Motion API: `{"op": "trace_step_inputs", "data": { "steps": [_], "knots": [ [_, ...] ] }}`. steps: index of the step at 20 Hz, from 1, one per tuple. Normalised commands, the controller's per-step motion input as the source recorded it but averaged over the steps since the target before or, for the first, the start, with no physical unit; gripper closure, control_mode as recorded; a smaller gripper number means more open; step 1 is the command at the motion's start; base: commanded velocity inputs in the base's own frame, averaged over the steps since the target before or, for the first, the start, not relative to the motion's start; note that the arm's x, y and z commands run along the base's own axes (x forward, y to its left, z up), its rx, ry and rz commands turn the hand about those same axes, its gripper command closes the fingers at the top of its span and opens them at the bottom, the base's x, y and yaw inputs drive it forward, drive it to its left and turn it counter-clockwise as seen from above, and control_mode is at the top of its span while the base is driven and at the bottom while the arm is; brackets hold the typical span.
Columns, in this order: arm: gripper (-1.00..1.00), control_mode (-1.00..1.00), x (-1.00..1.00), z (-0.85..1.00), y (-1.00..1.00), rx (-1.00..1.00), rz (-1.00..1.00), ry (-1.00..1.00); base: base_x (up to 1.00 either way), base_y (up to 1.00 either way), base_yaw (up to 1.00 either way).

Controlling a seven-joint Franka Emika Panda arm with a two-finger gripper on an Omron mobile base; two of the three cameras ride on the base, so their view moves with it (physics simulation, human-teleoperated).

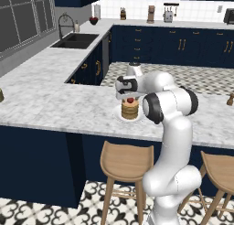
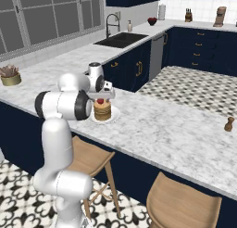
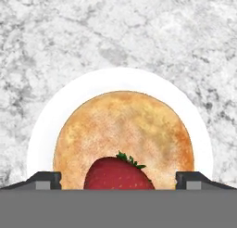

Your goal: Take the strawberry from the fridge and place it on top of the pancake, located on the dining counter.

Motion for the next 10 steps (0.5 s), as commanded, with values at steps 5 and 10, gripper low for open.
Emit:
{"op": "trace_step_inputs", "data": {
  "steps": [5,10],
  "knots": [
    [-1.0,-1.0,-0.39,0.29,0.0,0.0,0.0,-0.07,0.0,0.0,0.0],
    [-1.0,-1.0,-0.45,0.21,0.0,0.0,0.0,-0.06,0.0,0.0,0.0]
  ]
}}
